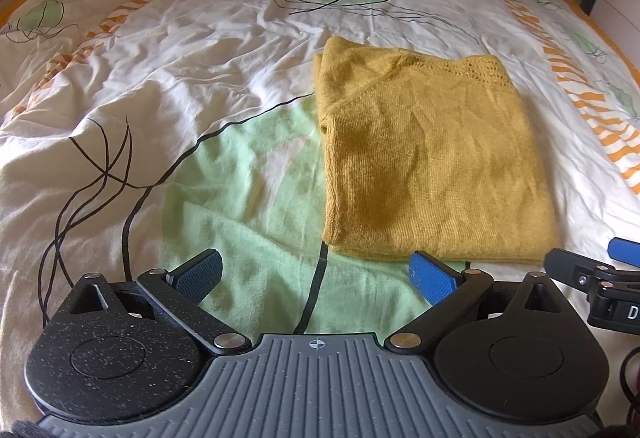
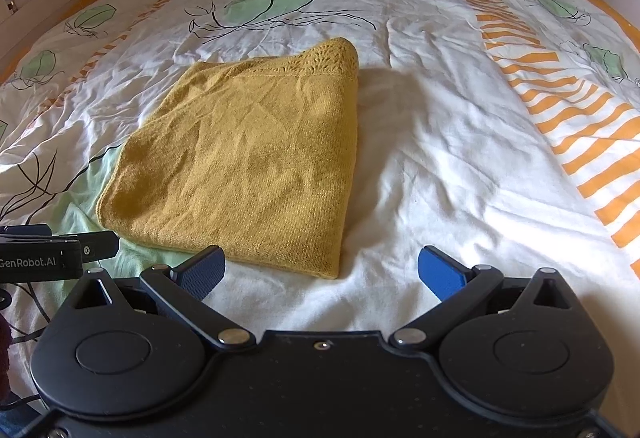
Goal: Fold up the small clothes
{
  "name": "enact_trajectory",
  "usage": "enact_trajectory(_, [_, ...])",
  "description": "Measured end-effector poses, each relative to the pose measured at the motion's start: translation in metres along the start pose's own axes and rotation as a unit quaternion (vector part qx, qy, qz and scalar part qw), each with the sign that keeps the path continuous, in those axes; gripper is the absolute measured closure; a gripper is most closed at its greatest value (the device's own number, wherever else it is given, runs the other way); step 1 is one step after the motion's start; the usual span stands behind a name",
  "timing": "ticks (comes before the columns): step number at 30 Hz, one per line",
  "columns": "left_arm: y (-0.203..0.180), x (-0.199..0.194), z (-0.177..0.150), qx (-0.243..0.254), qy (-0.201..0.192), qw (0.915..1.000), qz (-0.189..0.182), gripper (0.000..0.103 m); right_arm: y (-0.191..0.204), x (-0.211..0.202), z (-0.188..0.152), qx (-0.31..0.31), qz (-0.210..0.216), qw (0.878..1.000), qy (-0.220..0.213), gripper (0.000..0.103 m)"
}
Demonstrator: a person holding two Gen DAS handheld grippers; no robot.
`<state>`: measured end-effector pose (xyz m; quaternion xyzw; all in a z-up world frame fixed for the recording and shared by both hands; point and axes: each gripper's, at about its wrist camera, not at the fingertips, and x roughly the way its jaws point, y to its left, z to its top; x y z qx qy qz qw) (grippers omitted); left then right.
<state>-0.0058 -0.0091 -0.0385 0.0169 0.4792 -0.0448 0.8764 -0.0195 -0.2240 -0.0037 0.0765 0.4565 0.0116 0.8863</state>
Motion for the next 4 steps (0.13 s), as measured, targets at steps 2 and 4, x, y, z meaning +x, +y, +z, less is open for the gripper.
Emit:
enact_trajectory(2, [-0.0009, -0.0002, 0.0005, 0.003, -0.003, 1.0000, 0.005, 0.002, -0.0007, 0.0003, 0.0000, 0.001, 0.000, 1.000, 0.000, 0.001])
enact_trajectory(4, [-0.0009, 0.0000, 0.0010, 0.004, -0.004, 1.0000, 0.006, 0.002, -0.0016, 0.0008, -0.0001, 0.002, 0.000, 1.000, 0.001, 0.001])
